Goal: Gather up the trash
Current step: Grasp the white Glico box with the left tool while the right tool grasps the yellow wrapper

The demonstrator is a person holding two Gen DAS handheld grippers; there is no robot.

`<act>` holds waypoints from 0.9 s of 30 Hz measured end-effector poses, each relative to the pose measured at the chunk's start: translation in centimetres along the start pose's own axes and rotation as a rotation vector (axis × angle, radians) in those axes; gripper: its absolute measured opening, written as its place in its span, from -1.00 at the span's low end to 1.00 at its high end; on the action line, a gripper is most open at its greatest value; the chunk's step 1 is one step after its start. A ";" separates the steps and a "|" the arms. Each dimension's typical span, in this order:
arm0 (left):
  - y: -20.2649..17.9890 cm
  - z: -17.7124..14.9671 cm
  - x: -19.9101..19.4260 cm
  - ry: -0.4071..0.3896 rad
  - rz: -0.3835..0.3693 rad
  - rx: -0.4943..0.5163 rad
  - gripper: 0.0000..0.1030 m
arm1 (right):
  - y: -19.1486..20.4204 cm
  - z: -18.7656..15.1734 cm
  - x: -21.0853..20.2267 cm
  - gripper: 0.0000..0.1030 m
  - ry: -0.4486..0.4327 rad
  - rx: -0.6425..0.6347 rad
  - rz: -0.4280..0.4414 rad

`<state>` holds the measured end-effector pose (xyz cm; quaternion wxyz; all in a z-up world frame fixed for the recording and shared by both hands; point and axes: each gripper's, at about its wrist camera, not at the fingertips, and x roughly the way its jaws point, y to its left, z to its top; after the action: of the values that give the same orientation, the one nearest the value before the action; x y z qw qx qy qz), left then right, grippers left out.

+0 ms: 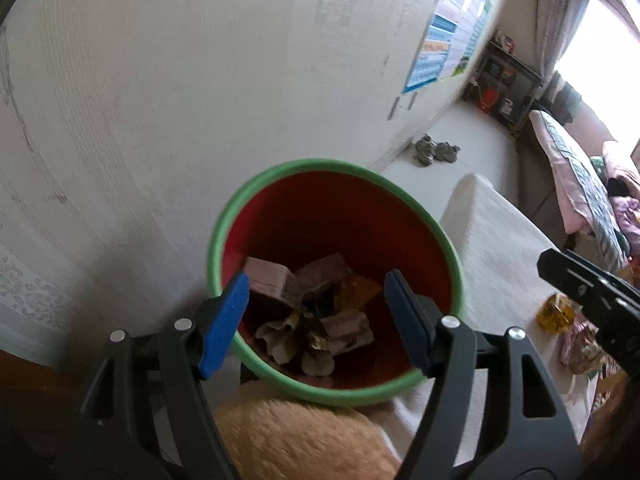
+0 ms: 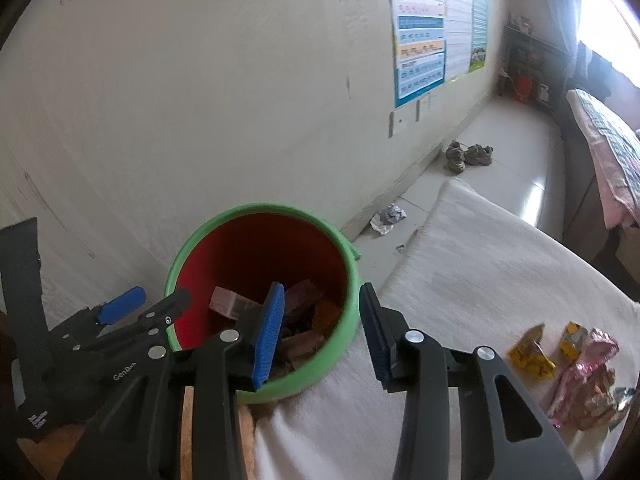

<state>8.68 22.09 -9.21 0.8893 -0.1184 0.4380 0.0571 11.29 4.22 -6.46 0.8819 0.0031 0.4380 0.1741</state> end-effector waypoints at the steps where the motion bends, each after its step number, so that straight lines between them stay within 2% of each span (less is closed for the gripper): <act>1: -0.7 -0.2 -0.2 0.002 -0.009 0.012 0.31 | -0.5 -0.3 -0.6 -0.25 -0.004 0.012 -0.001; 6: -5.1 -1.8 -1.3 0.013 -0.075 0.109 0.31 | -4.5 -3.4 -4.6 -0.22 -0.014 0.082 -0.036; 11: -10.2 -3.7 -2.3 0.021 -0.150 0.228 0.31 | -11.0 -6.8 -8.8 -0.22 -0.036 0.221 -0.127; 15: -14.7 -5.7 -3.2 0.030 -0.241 0.349 0.31 | -16.6 -9.4 -12.1 -0.17 -0.066 0.345 -0.221; 18: -18.0 -7.7 -3.6 0.052 -0.307 0.460 0.32 | -20.5 -11.8 -14.2 -0.11 -0.076 0.440 -0.298; 20: -20.4 -9.4 -3.0 0.104 -0.370 0.539 0.40 | -22.9 -13.7 -15.1 -0.10 -0.072 0.519 -0.321; 22: -22.6 -10.9 -2.4 0.160 -0.414 0.632 0.40 | -24.5 -15.2 -15.6 -0.10 -0.066 0.567 -0.335; 24: -25.0 -12.5 -2.0 0.179 -0.416 0.762 0.40 | -25.5 -16.4 -15.9 -0.10 -0.053 0.590 -0.348; 26: -27.4 -14.2 -1.4 0.203 -0.421 0.884 0.53 | -26.4 -17.2 -16.1 -0.10 -0.044 0.603 -0.358; 27: -28.4 -15.0 -0.9 0.227 -0.422 0.934 0.54 | -26.9 -17.5 -16.2 -0.10 -0.041 0.612 -0.359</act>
<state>2.46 -9.26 -12.79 0.7865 0.1995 0.4771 -0.3377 -3.09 -28.63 -9.02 0.8653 0.1937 0.4455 -0.1232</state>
